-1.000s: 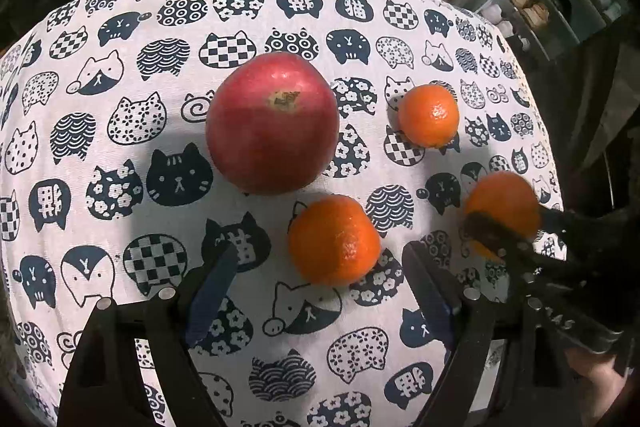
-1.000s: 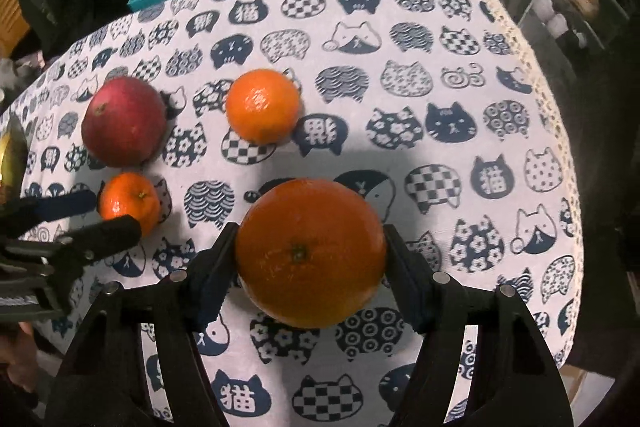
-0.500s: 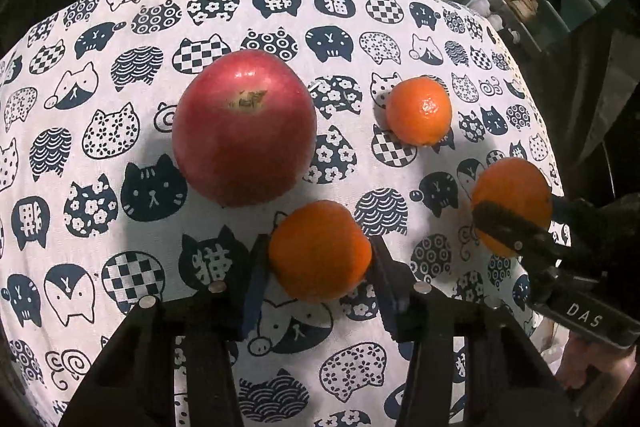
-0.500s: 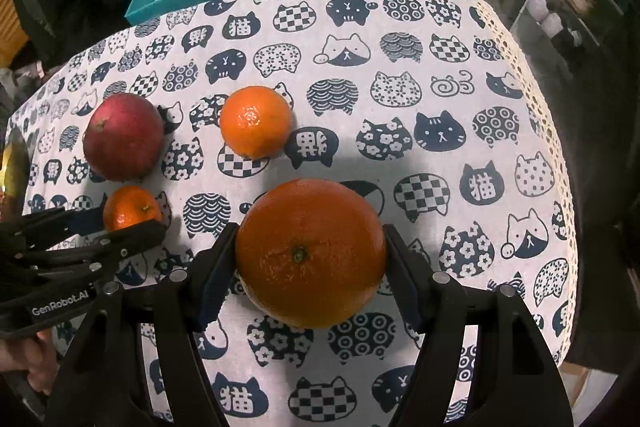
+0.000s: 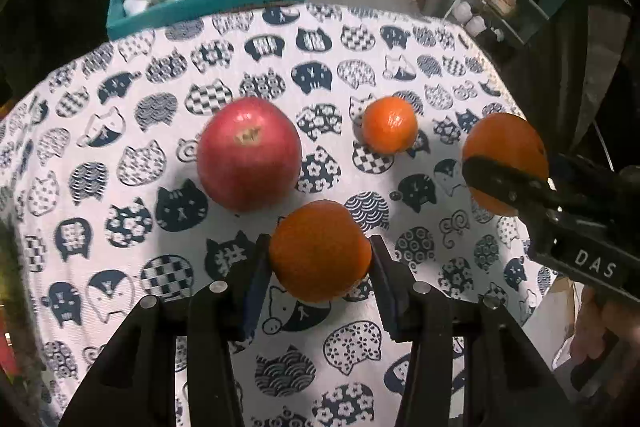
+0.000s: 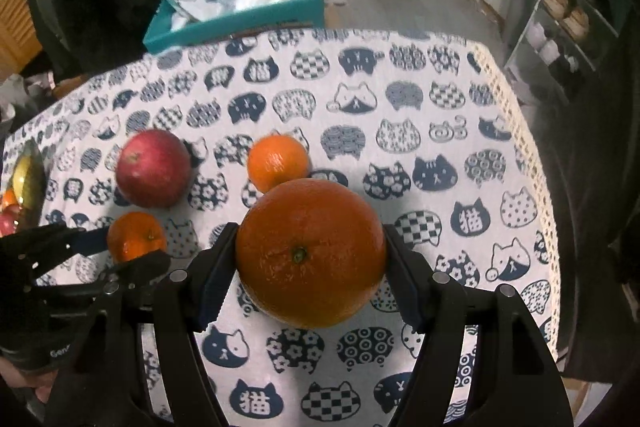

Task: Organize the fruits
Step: 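Lift the tangerine and large orange and carry them toward the bowl, then lower the tangerine and large orange into the bowl and open both tools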

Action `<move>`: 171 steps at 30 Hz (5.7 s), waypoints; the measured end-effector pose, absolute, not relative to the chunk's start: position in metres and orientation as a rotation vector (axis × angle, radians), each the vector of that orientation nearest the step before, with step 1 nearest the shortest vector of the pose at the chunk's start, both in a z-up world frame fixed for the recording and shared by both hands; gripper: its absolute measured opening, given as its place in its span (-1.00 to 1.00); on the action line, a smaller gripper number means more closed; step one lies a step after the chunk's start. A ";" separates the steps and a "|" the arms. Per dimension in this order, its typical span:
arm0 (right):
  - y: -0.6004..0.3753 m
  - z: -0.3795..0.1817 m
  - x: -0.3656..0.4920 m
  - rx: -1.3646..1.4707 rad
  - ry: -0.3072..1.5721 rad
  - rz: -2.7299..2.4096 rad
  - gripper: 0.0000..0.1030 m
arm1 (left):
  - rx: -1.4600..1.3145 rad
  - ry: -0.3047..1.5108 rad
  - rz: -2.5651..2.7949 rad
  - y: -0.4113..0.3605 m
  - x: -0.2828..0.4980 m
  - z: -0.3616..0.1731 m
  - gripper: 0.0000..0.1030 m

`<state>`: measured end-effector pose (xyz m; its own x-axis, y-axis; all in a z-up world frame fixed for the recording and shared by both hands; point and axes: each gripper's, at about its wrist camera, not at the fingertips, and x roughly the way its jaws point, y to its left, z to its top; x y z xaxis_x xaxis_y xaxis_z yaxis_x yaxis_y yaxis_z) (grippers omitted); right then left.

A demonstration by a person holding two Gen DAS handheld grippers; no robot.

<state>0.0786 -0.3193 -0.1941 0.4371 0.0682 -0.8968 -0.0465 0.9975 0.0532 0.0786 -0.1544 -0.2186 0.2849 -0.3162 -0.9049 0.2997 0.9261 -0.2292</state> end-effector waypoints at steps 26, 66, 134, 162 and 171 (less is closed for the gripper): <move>-0.279 -0.078 0.045 0.017 0.831 0.186 0.35 | 0.001 0.922 -0.441 -0.123 0.039 -0.085 -0.07; -0.190 -0.030 0.045 -0.057 0.737 0.351 0.35 | -0.117 0.800 -0.354 -0.024 0.022 -0.035 -0.07; 0.099 -0.170 0.109 -0.223 1.072 0.731 0.35 | -0.464 1.054 0.156 0.240 0.024 -0.180 -0.07; 0.113 -0.183 0.119 -0.161 1.141 0.748 0.38 | -0.456 1.091 0.118 0.232 0.024 -0.195 -0.06; 0.097 -0.173 0.120 -0.139 1.122 0.719 0.38 | -0.453 1.089 0.118 0.227 0.027 -0.192 0.11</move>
<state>0.1202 0.0968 -0.1728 0.2376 0.4551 -0.8582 -0.5894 0.7698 0.2450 0.0266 0.2274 -0.1920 0.4673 -0.1264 -0.8750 -0.3113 0.9028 -0.2966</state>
